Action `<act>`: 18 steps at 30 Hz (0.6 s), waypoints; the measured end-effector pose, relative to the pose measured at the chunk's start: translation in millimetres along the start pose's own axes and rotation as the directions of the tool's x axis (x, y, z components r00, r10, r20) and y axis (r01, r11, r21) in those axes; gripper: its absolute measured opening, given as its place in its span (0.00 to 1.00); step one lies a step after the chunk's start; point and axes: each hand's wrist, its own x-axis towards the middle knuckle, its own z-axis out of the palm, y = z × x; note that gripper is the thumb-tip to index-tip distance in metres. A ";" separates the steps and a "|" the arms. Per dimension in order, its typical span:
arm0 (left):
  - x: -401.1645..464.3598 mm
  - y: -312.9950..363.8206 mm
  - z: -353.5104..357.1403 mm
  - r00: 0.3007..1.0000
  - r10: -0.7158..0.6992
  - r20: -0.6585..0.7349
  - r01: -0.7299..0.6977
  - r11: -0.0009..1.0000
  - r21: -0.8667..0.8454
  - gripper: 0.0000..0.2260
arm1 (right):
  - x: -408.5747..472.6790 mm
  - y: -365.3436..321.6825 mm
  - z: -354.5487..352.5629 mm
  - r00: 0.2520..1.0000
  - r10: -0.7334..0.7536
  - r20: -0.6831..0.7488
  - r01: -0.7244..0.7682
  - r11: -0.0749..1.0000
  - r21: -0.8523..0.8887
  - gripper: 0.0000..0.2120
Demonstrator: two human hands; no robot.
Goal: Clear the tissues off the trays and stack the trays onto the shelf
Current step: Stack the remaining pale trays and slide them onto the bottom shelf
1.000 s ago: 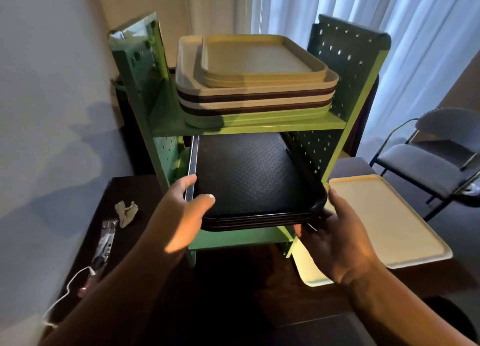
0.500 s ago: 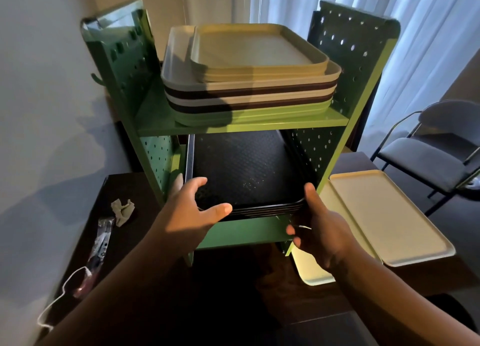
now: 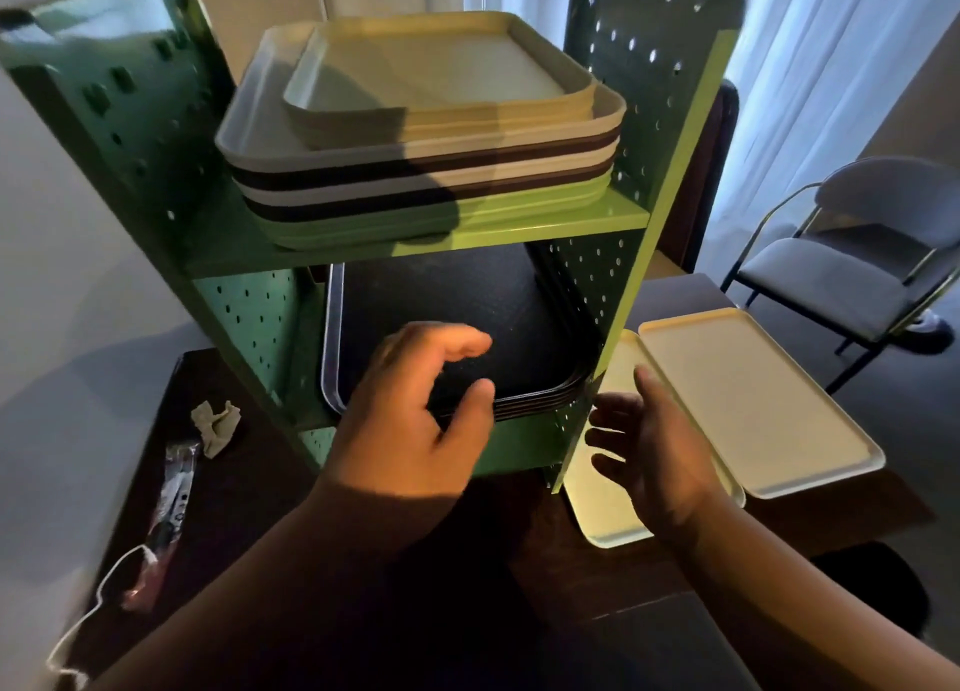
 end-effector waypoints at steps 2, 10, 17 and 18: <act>-4.5 16.0 25.0 0.989 0.045 0.141 -0.031 0.994 -0.100 0.11 | 5.2 -1.8 -11.9 0.994 -0.025 -0.109 0.025 1.000 0.000 0.27; 7.9 28.4 176.1 0.847 -0.056 0.528 0.163 0.974 -0.158 0.13 | 53.2 -16.1 -103.0 0.954 -0.047 -0.295 0.011 0.992 -0.124 0.18; 45.9 10.0 342.5 0.589 -0.563 0.579 0.696 0.718 -0.010 0.18 | 148.8 -36.4 -238.1 0.941 -0.019 -0.337 -0.105 0.932 -0.347 0.13; 46.0 4.4 365.9 0.525 -0.634 0.568 0.755 0.655 0.033 0.19 | 162.5 -40.2 -258.1 0.938 -0.024 -0.345 -0.122 0.910 -0.396 0.15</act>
